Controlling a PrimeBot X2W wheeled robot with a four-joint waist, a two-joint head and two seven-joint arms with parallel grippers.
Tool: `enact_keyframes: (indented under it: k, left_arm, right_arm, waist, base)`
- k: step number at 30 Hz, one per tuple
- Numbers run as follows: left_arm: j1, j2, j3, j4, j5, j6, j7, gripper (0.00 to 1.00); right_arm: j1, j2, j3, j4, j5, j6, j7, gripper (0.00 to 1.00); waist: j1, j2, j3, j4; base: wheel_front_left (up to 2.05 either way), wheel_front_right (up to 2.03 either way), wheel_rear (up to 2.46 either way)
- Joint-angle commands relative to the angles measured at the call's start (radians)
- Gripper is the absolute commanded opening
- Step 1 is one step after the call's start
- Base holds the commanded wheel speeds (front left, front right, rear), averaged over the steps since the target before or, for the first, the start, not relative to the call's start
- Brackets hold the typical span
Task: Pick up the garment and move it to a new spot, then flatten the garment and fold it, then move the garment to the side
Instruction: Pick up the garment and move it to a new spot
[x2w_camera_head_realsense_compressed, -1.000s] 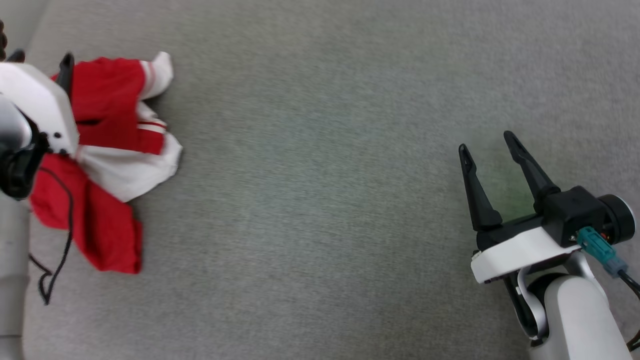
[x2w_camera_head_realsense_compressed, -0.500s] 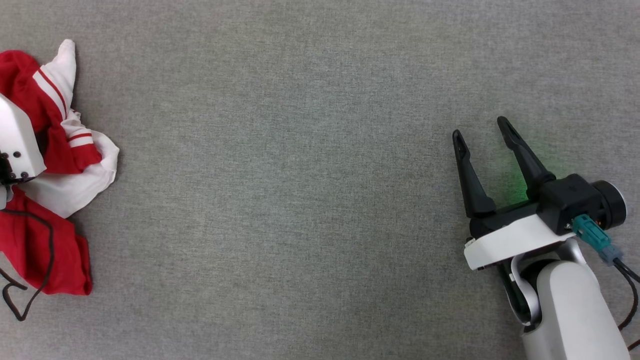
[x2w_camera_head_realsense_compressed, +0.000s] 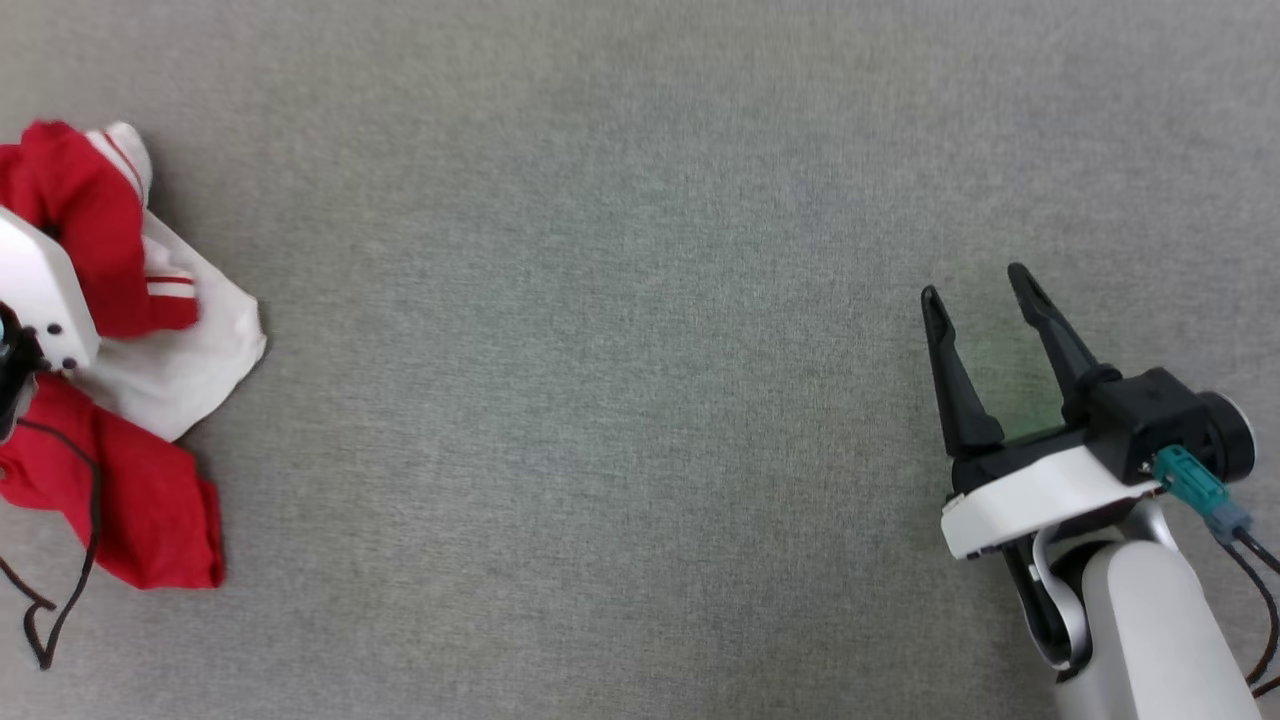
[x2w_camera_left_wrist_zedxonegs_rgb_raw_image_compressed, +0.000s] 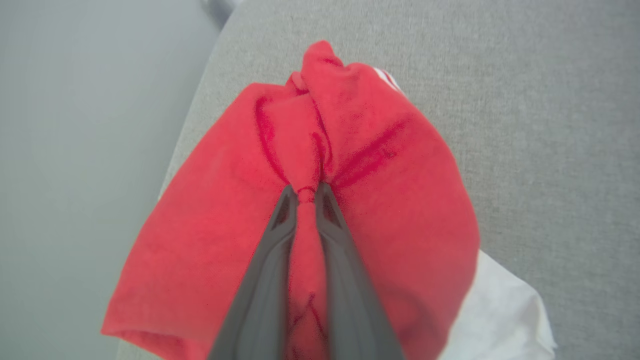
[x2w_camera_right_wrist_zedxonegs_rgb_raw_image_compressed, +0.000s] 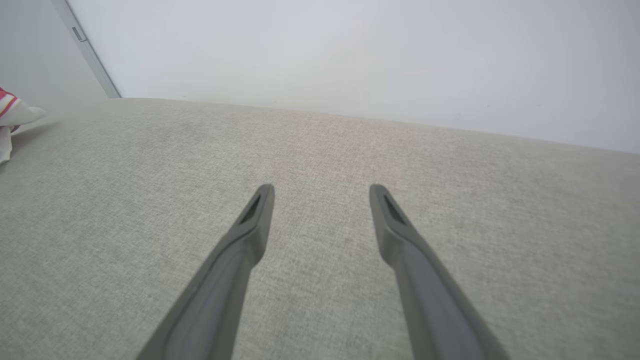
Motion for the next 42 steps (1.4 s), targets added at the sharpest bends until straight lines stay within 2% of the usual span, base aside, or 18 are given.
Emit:
enact_keyframes:
  k: [1,9,17,19,24,34,38,42]
  left_arm:
    - [-0.015,-0.001,0.004,-0.010,0.018,0.018,-0.053,0.00]
    - [-0.049,-0.024,-0.016,-0.074,0.097,0.056,-0.321,0.00]
    - [-0.020,-0.128,-0.049,-0.157,0.118,0.086,-0.502,0.00]
    - [-0.012,-0.142,-0.058,-0.168,0.120,0.089,-0.513,0.00]
    - [0.044,-0.236,-0.103,-0.222,0.101,0.086,-0.539,0.00]
    - [0.181,-0.425,-0.260,-0.342,0.072,0.029,-0.553,0.00]
    - [0.254,-0.464,-0.316,-0.345,0.063,0.013,-0.552,0.00]
    - [0.366,-0.488,-0.350,-0.333,0.047,0.025,-0.561,0.00]
  right_arm:
    - [0.023,0.000,-0.006,0.007,0.010,0.000,-0.005,1.00]
    - [0.083,0.000,-0.048,0.028,0.033,0.000,-0.005,1.00]
    - [0.152,0.000,-0.060,0.033,0.053,0.000,0.006,1.00]
    - [0.159,0.000,-0.061,0.030,0.052,0.000,0.009,1.00]
    - [0.195,0.000,-0.056,0.017,0.057,0.000,0.027,1.00]
    - [0.231,0.000,-0.069,-0.042,0.055,0.000,0.062,1.00]
    - [0.223,0.000,-0.069,-0.055,0.059,0.000,0.062,1.00]
    - [0.214,0.000,-0.073,-0.056,0.065,0.000,0.055,1.00]
  waist:
    - [-0.0001,0.0000,-0.060,0.015]
    - [-0.0001,0.0000,-0.213,0.033]
    - [-0.0001,0.0000,-0.343,-0.011]
    - [-0.0001,0.0000,-0.356,-0.021]
    - [-0.0001,0.0000,-0.410,-0.089]
    - [-0.0001,0.0000,-0.385,-0.196]
    - [-0.0001,0.0000,-0.352,-0.215]
    - [-0.0001,0.0000,-0.322,-0.217]
  base:
    - [0.00,0.00,0.00]
    - [0.00,0.00,0.00]
    - [0.00,0.00,0.00]
    - [0.00,0.00,0.00]
    - [0.00,0.00,0.00]
    - [0.00,0.00,0.00]
    - [0.00,0.00,0.00]
    - [0.00,0.00,0.00]
